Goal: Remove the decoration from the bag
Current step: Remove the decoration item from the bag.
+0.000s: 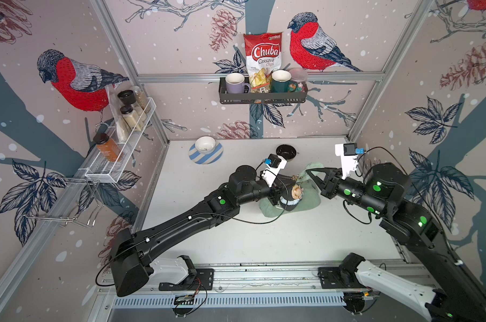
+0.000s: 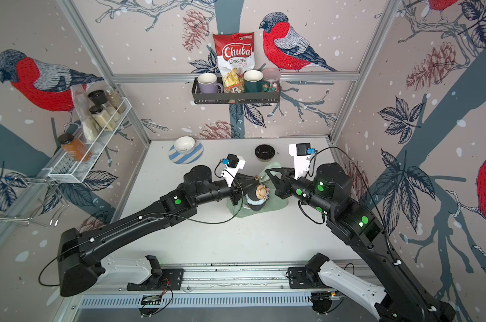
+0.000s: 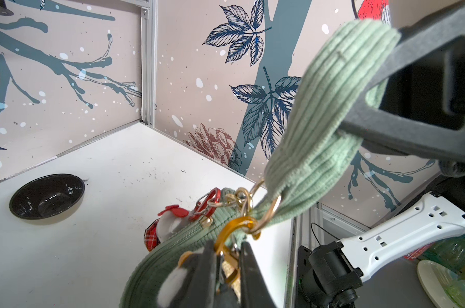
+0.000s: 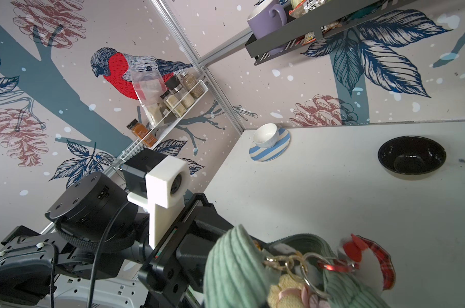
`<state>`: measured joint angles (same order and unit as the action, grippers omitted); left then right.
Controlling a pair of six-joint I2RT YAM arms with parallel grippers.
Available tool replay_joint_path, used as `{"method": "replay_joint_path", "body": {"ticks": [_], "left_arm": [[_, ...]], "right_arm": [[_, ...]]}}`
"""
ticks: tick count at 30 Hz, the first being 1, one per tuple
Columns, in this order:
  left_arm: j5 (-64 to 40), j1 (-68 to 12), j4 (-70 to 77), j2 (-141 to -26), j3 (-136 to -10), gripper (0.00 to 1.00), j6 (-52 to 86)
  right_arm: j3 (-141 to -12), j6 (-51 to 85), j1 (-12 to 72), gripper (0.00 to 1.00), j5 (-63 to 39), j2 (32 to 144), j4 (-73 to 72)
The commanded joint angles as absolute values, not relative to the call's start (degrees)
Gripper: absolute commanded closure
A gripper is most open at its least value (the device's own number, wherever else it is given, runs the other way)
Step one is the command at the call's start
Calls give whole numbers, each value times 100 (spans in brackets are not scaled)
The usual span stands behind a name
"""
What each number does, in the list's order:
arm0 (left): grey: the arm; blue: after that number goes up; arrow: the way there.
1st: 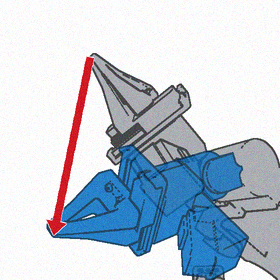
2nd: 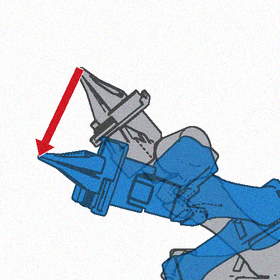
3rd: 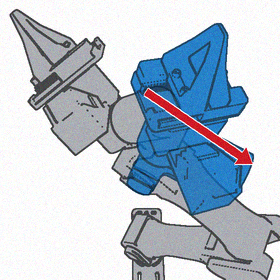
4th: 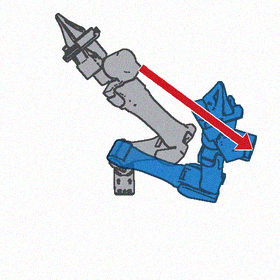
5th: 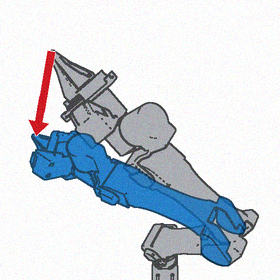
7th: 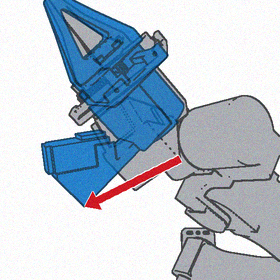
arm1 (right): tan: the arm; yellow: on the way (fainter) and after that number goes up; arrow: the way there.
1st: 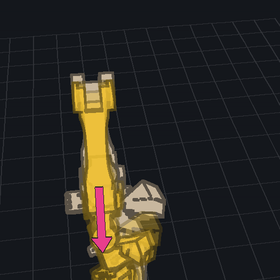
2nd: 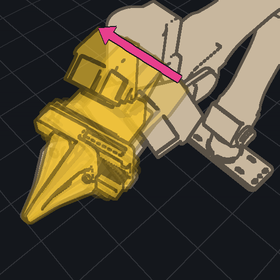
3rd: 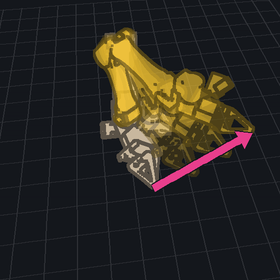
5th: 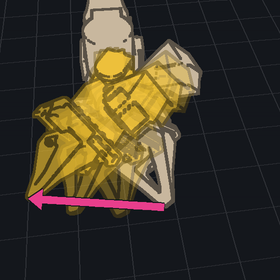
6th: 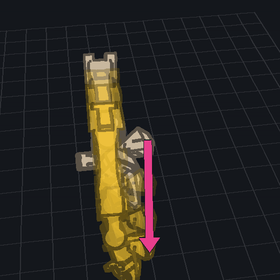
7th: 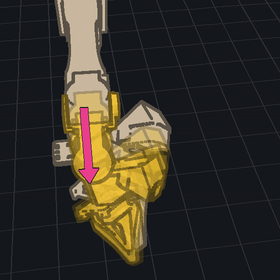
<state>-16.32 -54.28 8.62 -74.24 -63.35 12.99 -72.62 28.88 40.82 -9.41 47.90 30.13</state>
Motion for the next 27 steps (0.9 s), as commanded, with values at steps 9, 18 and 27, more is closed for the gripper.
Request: {"method": "replay_joint_path", "body": {"ticks": [9, 18, 27], "left_arm": [[-1513, -5331, 978, -7322, -6308, 100, 1571], [-1403, -5269, 1155, -7203, -6258, 100, 1866], [-1424, -5256, 1341, -7165, -6218, 100, 2076]], "right_arm": [[-7156, 2700, 4078, 100, -888, 4629, 2867], [-6837, 2608, 4077, 100, -964, 4527, 2840], [-6657, 2551, 4078, 100, -942, 4514, 2820]]}}
